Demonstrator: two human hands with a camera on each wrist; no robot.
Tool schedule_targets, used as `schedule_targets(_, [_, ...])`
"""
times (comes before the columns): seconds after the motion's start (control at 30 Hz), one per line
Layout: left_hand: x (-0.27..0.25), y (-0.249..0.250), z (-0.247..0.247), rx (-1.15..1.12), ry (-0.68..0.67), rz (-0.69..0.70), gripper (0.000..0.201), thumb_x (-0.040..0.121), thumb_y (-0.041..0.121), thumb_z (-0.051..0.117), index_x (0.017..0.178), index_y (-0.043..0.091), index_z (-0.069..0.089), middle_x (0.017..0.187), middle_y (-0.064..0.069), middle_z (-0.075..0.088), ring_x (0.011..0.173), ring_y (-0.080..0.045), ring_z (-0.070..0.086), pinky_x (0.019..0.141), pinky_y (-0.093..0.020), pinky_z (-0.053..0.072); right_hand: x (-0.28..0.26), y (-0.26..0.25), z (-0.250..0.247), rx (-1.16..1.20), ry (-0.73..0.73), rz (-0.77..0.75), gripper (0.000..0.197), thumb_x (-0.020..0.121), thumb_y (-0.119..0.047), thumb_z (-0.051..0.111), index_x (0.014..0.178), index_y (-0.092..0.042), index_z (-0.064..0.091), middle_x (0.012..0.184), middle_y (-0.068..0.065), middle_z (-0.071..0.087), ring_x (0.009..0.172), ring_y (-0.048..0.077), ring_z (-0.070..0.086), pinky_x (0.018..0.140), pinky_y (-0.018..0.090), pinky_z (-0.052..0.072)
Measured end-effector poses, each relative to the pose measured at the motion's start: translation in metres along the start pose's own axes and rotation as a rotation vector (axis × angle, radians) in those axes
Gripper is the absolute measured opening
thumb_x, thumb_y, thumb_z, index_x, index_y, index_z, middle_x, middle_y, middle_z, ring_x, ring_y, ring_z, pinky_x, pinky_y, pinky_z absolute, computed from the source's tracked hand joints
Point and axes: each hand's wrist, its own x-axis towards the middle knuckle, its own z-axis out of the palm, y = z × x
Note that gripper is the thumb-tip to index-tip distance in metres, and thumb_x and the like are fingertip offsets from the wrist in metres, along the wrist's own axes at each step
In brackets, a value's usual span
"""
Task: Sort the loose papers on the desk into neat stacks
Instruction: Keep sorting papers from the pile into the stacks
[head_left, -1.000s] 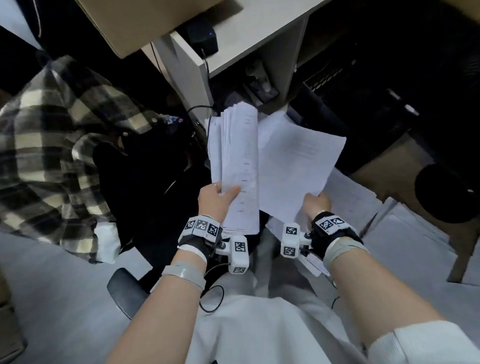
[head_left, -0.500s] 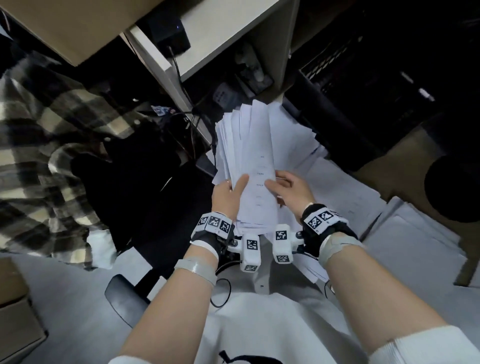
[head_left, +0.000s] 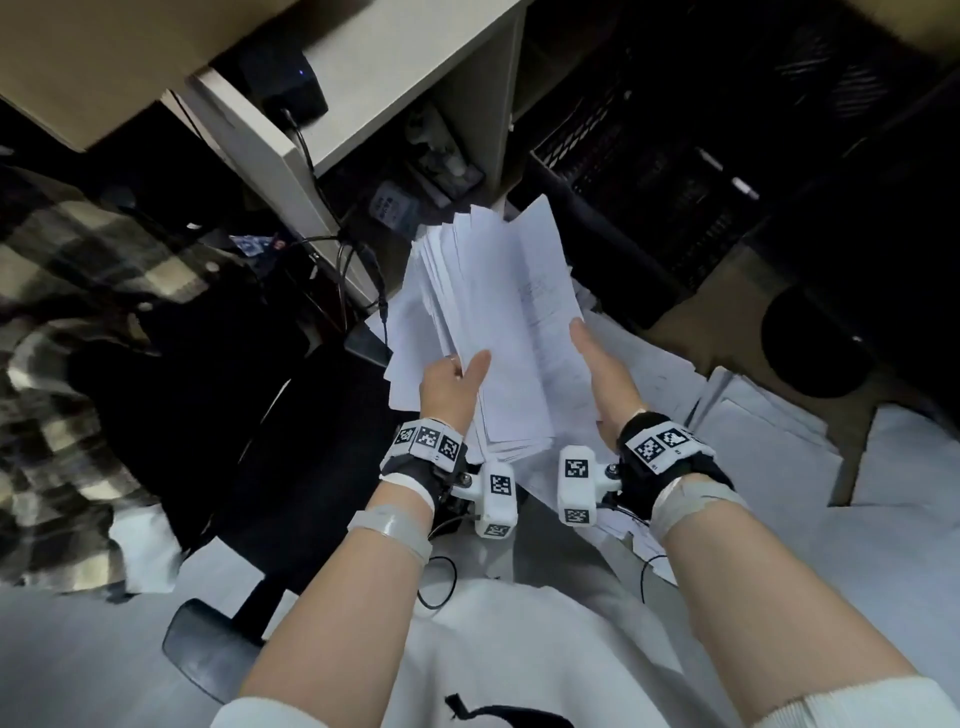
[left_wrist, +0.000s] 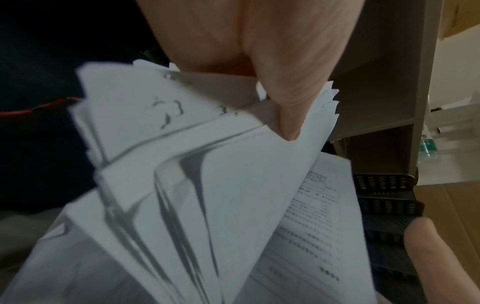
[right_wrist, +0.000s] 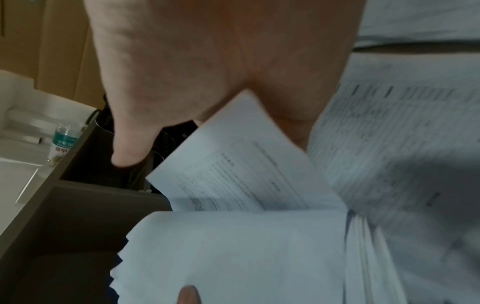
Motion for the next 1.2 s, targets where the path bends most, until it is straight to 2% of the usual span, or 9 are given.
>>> schedule_targets(0.1, [-0.01,-0.007,0.01,-0.029,-0.061,0.011,0.042,0.093,0.029,0.069,0.061,0.016,0.046,0.058,0.005,0.047,0.053,-0.01,0.045,0.055,-0.021,0.04,-0.007,0.019,-0.019,-0.159,0.143,-0.111,0.04,0.09,-0.049,0.06,0.092,-0.009,0.065,0.082,0.001,0.059,0.081,0.016,0.051,0.075,0.031,0.037])
schedule_targets(0.2, [-0.023,-0.011,0.02,-0.124,-0.228,-0.041,0.018,0.081,0.03,0.079,0.088,0.014,0.073,0.086,-0.001,0.076,0.083,-0.018,0.073,0.08,-0.032,0.059,-0.02,0.035,-0.026,-0.181,0.209,-0.167,0.055,0.083,-0.048,0.058,0.083,0.007,0.059,0.088,0.026,0.068,0.074,0.017,0.05,0.067,0.039,0.047])
schedule_targets(0.33, [-0.033,-0.015,0.031,-0.031,-0.284,-0.067,0.026,0.081,0.033,0.08,0.088,0.008,0.075,0.082,-0.004,0.076,0.077,-0.02,0.072,0.072,-0.03,0.059,-0.027,0.047,-0.04,-0.232,0.245,-0.161,0.031,0.093,-0.028,0.061,0.086,0.001,0.07,0.081,0.004,0.071,0.07,0.016,0.06,0.068,0.03,0.051])
schedule_targets(0.5, [-0.029,-0.019,0.042,0.068,-0.119,-0.075,0.034,0.085,0.032,0.072,0.073,0.001,0.067,0.065,-0.004,0.062,0.062,-0.02,0.055,0.063,-0.028,0.047,-0.035,0.064,-0.095,-0.22,0.836,-0.011,0.038,0.09,-0.021,0.054,0.056,-0.012,0.038,0.055,0.002,0.037,0.063,0.026,0.038,0.058,0.032,0.03])
schedule_targets(0.63, [-0.025,-0.015,0.052,0.098,-0.111,-0.041,0.028,0.086,0.03,0.071,0.082,0.003,0.072,0.077,-0.008,0.071,0.074,-0.025,0.066,0.069,-0.029,0.052,-0.051,0.064,-0.125,-0.174,1.072,-0.071,0.014,0.088,-0.025,0.058,0.091,-0.012,0.064,0.081,0.003,0.062,0.074,0.028,0.057,0.066,0.027,0.038])
schedule_targets(0.7, [-0.024,-0.013,0.055,0.096,-0.109,-0.034,0.028,0.088,0.031,0.07,0.086,0.003,0.073,0.082,-0.009,0.072,0.078,-0.025,0.067,0.071,-0.027,0.05,-0.049,0.059,-0.121,-0.173,1.043,-0.152,0.012,0.083,-0.02,0.065,0.094,-0.015,0.063,0.081,-0.003,0.062,0.076,0.023,0.058,0.066,0.025,0.038])
schedule_targets(0.8, [-0.021,-0.012,0.049,0.099,-0.114,-0.023,0.024,0.088,0.03,0.07,0.085,0.006,0.074,0.081,-0.006,0.072,0.08,-0.024,0.068,0.072,-0.027,0.051,-0.037,0.056,-0.094,-0.318,0.724,-0.229,0.015,0.076,-0.012,0.072,0.078,-0.023,0.061,0.073,-0.01,0.061,0.073,0.017,0.059,0.069,0.023,0.041])
schedule_targets(1.0, [-0.018,-0.014,0.012,0.08,-0.074,-0.033,0.016,0.089,0.025,0.072,0.078,0.012,0.071,0.077,-0.002,0.072,0.073,-0.017,0.068,0.068,-0.025,0.056,-0.002,0.065,-0.028,-0.529,0.295,-0.054,0.013,0.076,-0.021,0.072,0.076,-0.023,0.06,0.085,-0.004,0.066,0.081,0.022,0.061,0.072,0.025,0.043])
schedule_targets(1.2, [-0.022,-0.02,-0.015,0.085,-0.023,-0.057,0.012,0.091,0.019,0.07,0.086,0.008,0.072,0.073,0.006,0.069,0.059,0.005,0.064,0.053,-0.009,0.047,0.025,0.083,0.006,-0.398,0.278,0.069,0.018,0.075,-0.021,0.07,0.089,-0.018,0.06,0.09,0.007,0.071,0.08,0.026,0.069,0.078,0.033,0.057])
